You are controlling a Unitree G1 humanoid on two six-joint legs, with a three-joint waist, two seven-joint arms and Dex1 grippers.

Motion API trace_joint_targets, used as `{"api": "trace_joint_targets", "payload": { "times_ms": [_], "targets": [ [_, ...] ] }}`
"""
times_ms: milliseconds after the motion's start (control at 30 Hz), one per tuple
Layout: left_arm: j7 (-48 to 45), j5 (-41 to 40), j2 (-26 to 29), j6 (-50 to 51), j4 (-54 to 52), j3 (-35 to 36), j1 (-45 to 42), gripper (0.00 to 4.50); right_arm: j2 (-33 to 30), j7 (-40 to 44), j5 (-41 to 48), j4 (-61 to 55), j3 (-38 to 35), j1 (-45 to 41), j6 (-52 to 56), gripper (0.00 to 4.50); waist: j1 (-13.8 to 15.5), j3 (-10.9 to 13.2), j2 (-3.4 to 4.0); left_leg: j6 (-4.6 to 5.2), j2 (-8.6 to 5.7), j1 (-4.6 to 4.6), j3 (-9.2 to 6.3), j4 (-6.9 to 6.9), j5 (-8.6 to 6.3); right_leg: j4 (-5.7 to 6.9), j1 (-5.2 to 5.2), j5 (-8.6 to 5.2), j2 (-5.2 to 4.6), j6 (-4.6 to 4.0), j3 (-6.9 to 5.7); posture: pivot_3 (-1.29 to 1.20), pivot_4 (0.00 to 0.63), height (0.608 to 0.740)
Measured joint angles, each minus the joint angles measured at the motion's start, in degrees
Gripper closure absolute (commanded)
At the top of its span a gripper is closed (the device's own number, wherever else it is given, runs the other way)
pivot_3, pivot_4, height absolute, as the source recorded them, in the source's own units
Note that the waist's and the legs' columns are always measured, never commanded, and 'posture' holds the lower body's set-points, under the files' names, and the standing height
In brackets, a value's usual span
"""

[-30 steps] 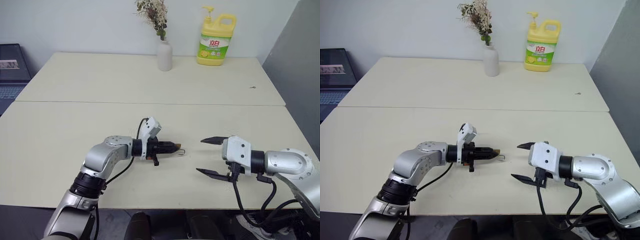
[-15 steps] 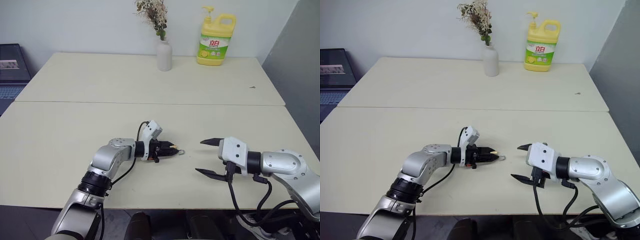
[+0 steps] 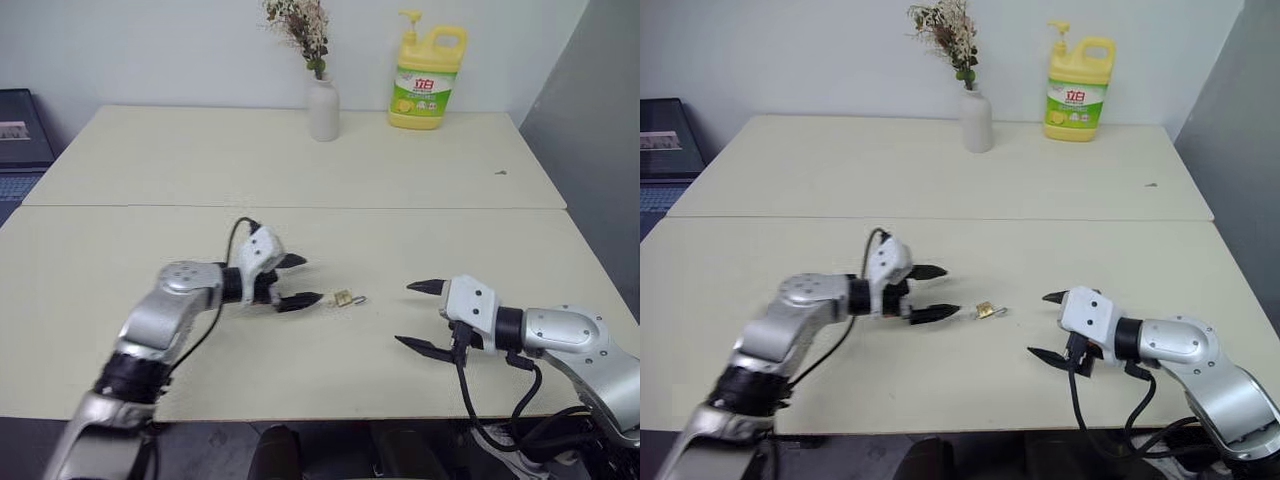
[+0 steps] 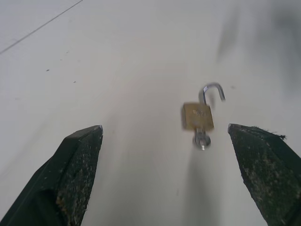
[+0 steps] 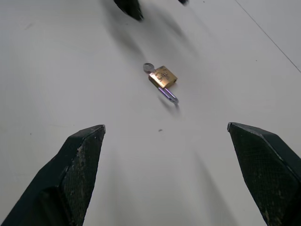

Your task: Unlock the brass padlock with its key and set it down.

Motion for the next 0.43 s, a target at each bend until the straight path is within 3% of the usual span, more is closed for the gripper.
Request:
{"api": "trace_joint_targets", "payload": {
  "times_ms": [267, 433],
  "targets": [
    [-2.1, -2.3, 6.8, -1.0, -9.6, 8.7, 10.8, 0.01, -1.0, 2.8, 4.0, 1.5, -3.5, 0.0, 0.6, 0.13, 0.4, 0.0, -0.01, 0.00, 0.01, 0.01, 0.05, 0.00, 0.00, 0.00, -0.02, -0.01, -0.05, 0.00, -0.05, 0.00, 0.150, 0.740],
    [-1.9, -6.8, 6.5, 0.2, -13.3, 12.1, 13.8, 0.01, -1.8, 5.0, 5.7, 2.6, -3.9, -0.2, 0.5, 0.13, 0.3, 0.0, -0.01, 0.00, 0.02, 0.00, 0.05, 0.01, 0.00, 0.00, -0.02, -0.01, -0.05, -0.01, -0.07, 0.00, 0.150, 0.740]
  ]
}}
